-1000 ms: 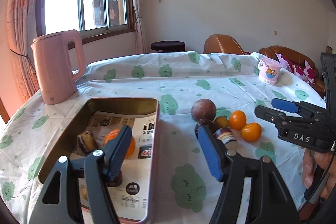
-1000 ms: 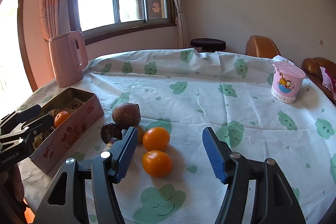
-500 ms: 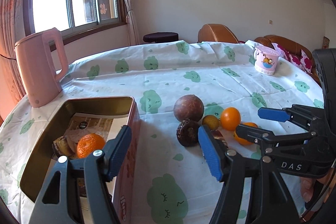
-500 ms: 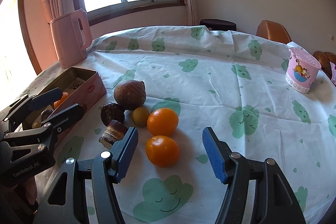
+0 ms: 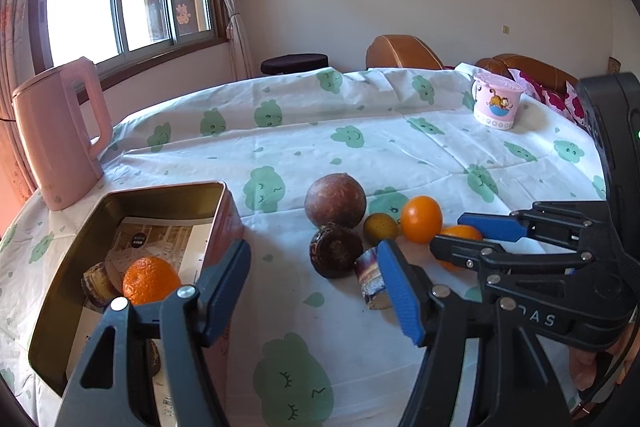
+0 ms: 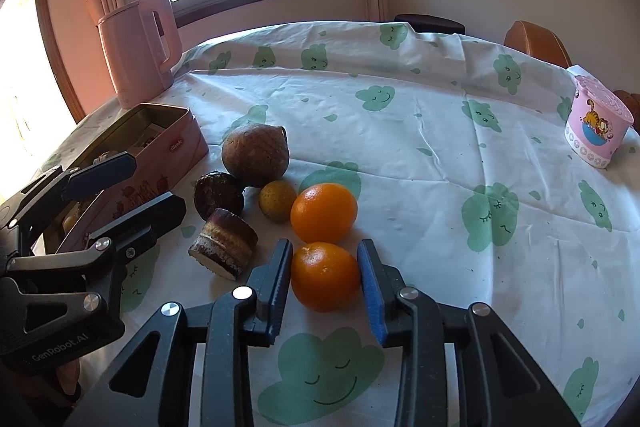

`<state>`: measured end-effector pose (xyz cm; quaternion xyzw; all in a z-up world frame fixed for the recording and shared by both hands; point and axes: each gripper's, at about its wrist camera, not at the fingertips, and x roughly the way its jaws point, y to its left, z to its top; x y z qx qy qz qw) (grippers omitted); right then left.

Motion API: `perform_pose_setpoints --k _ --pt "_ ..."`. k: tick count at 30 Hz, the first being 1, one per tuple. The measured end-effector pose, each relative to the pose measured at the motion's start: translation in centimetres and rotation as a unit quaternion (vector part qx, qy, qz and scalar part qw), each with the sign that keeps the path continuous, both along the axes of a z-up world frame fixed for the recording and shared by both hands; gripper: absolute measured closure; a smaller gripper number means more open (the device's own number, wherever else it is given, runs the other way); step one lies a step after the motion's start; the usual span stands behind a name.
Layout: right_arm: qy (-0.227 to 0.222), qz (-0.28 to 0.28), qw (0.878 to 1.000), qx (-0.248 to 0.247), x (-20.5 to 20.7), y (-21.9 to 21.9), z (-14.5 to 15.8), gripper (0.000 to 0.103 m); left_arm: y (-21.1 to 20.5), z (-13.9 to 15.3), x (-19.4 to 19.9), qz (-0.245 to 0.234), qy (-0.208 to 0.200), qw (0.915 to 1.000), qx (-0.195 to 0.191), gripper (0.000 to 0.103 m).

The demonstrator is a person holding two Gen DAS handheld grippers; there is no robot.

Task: Organize fruits
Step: 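Grasp the striped snack roll with the left gripper while the right grasps an orange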

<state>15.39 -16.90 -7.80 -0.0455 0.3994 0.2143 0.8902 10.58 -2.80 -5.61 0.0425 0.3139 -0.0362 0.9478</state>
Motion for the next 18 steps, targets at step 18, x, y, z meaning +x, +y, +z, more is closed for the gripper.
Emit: perform_pose_setpoints --k 18 --pt "0.012 0.004 1.0 -0.002 -0.07 -0.02 -0.31 0.068 -0.52 -0.45 0.49 -0.014 0.017 0.9997 0.003 0.035"
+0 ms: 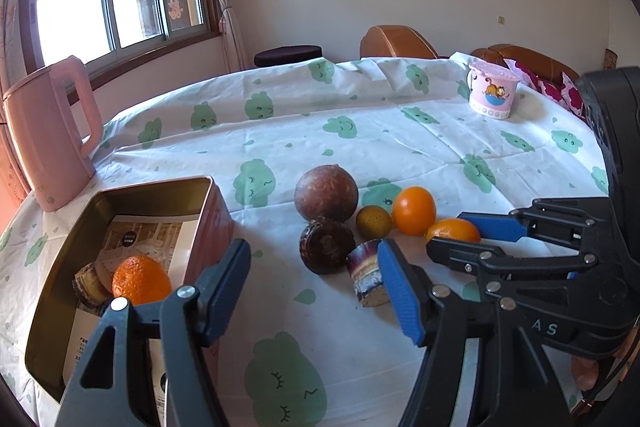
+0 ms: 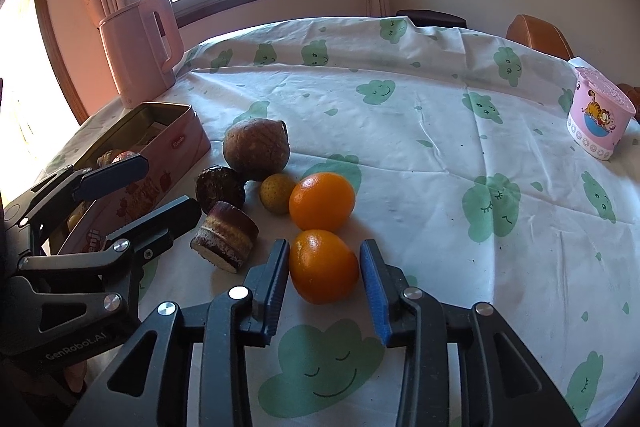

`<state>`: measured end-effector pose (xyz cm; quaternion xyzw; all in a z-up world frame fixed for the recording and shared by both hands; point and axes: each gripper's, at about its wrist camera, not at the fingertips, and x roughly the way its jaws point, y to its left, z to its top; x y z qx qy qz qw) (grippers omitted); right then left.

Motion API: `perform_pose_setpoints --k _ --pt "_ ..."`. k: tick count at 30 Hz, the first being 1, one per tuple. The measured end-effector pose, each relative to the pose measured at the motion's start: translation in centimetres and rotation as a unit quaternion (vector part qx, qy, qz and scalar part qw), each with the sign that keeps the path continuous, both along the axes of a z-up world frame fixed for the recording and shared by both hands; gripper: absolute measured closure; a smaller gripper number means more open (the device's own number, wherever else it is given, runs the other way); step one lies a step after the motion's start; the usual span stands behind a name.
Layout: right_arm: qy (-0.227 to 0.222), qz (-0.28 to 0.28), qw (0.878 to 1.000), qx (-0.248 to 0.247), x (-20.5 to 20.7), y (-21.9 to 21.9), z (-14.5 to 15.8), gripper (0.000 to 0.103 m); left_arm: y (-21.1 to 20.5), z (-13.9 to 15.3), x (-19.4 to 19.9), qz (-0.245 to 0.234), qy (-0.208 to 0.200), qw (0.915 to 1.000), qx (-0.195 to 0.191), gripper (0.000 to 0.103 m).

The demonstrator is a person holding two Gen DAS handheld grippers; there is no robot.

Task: Organize fruits
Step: 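Grasp the striped snack roll with the left gripper while the right grasps an orange, then lift and carry the snack roll and orange toward the tin with both grippers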

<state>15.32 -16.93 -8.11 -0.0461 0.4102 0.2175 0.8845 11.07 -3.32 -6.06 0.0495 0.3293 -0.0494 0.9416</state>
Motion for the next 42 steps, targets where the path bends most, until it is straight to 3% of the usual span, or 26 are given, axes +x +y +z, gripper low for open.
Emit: perform_pose_setpoints --k 15,21,23,24,42 --pt "-0.051 -0.064 0.995 0.049 -1.0 -2.9 1.9 0.069 -1.7 -0.9 0.9 -0.048 0.039 0.9981 0.004 0.036" --pt "-0.055 -0.061 0.996 0.037 -1.1 -2.4 1.9 0.069 -1.8 -1.6 1.9 -0.061 0.074 0.9952 -0.016 0.045" --pt "-0.051 -0.061 0.996 0.041 -0.9 -2.6 1.8 0.069 -1.9 -1.8 2.0 -0.07 0.08 0.9941 -0.022 0.053" --pt "-0.047 -0.06 0.996 0.043 -0.9 -2.6 1.8 0.069 -2.0 -1.8 2.0 -0.072 0.08 0.9939 -0.021 0.058" --pt "-0.07 -0.042 0.995 0.048 -1.7 -2.3 2.3 0.069 -1.3 -0.6 0.8 -0.055 0.035 0.9976 -0.025 0.059"
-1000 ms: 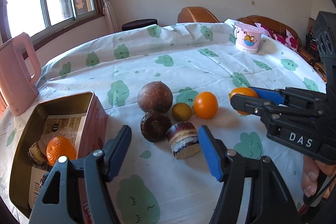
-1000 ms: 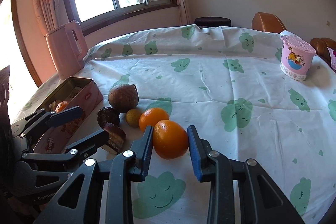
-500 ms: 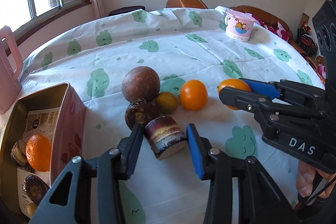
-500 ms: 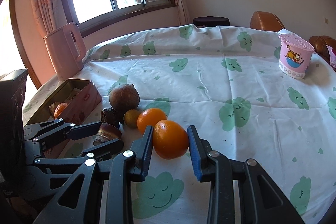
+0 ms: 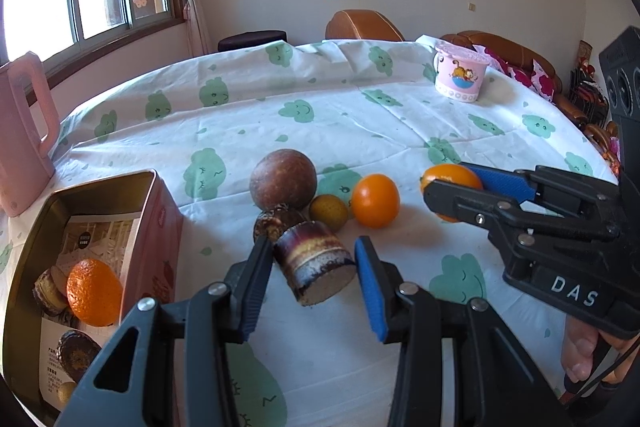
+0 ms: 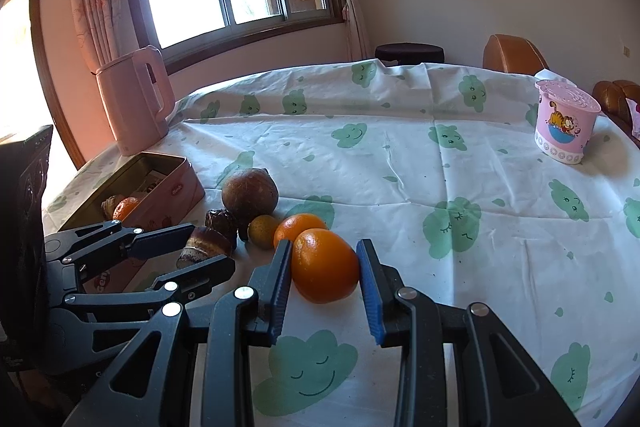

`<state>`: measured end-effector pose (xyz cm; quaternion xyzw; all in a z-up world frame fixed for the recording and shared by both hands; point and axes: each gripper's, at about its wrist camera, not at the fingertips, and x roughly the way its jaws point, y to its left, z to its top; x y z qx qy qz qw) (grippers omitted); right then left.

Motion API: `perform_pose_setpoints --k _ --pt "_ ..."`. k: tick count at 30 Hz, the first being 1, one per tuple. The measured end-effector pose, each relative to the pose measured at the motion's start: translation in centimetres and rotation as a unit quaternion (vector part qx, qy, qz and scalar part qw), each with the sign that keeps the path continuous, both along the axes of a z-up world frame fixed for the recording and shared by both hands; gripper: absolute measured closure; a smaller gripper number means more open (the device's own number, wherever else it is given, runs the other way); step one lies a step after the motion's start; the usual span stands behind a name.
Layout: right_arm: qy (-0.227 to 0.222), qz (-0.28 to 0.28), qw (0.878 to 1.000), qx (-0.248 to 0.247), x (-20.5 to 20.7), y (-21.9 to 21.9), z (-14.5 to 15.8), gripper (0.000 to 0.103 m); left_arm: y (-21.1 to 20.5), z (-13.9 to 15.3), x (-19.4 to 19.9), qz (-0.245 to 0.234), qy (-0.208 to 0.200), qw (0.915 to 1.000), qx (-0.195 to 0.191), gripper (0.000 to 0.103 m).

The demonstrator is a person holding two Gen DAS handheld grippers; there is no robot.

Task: Organize fruits
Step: 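Lift and carry the snack roll and orange toward the tin with both grippers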

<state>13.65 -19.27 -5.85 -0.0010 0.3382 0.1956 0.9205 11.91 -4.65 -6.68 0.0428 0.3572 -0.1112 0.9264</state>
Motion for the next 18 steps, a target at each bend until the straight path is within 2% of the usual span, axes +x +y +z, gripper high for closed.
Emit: perform_pose_setpoints --k 18 --pt "-0.036 0.006 0.999 0.0 -1.1 0.1 0.7 0.069 1.0 1.1 -1.2 0.028 -0.049 0.9983 -0.014 0.059"
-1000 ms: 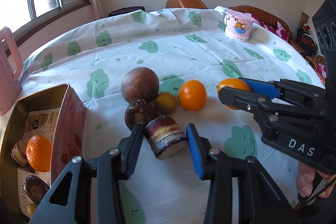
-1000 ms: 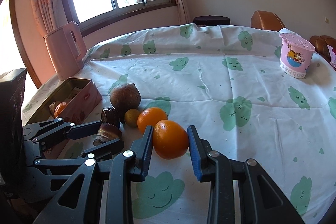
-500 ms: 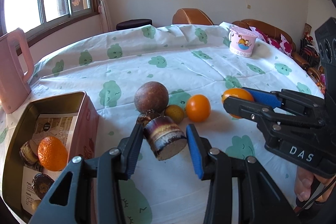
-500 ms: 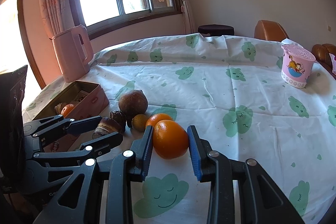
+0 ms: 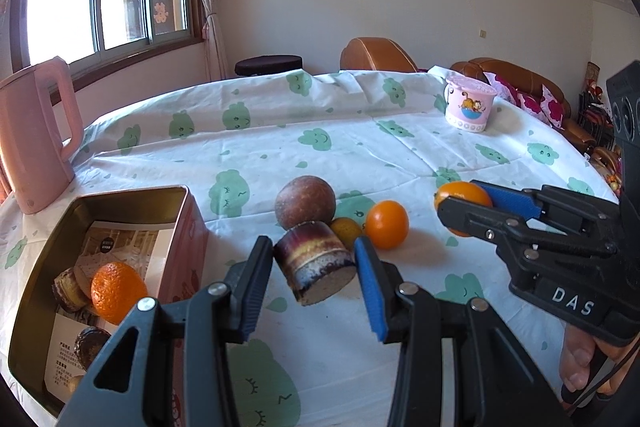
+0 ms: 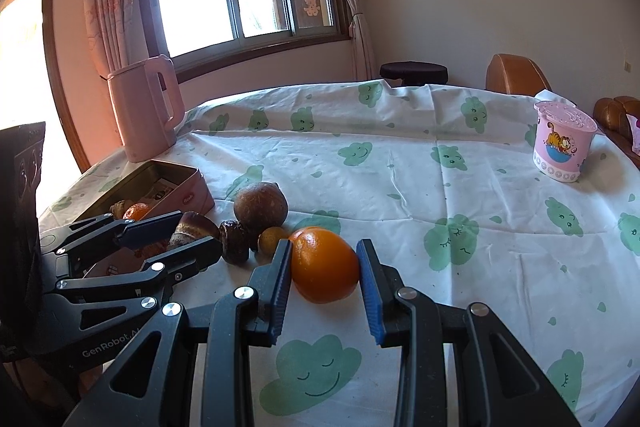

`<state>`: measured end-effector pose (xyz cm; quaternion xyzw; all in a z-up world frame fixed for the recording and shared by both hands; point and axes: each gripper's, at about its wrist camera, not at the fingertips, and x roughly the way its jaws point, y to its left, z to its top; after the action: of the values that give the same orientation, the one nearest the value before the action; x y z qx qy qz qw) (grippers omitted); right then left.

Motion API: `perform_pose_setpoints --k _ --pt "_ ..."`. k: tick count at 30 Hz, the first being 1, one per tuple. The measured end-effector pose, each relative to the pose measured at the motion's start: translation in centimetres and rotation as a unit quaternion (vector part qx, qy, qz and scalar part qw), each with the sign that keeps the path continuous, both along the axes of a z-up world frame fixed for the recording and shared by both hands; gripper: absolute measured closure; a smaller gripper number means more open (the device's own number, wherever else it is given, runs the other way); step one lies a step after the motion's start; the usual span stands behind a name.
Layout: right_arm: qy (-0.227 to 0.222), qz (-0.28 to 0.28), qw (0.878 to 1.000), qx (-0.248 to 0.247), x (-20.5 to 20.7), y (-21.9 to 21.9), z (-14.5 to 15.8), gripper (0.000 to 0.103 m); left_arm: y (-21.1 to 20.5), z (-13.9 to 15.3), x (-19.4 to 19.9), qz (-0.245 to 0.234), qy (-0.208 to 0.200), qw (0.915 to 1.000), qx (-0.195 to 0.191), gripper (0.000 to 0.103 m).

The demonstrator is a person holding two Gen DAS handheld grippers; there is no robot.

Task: Organize fruits
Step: 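Lift and carry the snack roll and orange toward the tin with both grippers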

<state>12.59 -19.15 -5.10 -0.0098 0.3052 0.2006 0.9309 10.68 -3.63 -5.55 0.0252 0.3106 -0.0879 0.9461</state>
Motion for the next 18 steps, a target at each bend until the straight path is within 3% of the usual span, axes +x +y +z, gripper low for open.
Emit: perform_pose_setpoints --k 18 --pt "-0.033 -0.001 0.999 -0.001 -1.1 0.1 0.6 0.069 0.6 0.7 -1.0 0.016 -0.032 0.9993 -0.007 0.059"
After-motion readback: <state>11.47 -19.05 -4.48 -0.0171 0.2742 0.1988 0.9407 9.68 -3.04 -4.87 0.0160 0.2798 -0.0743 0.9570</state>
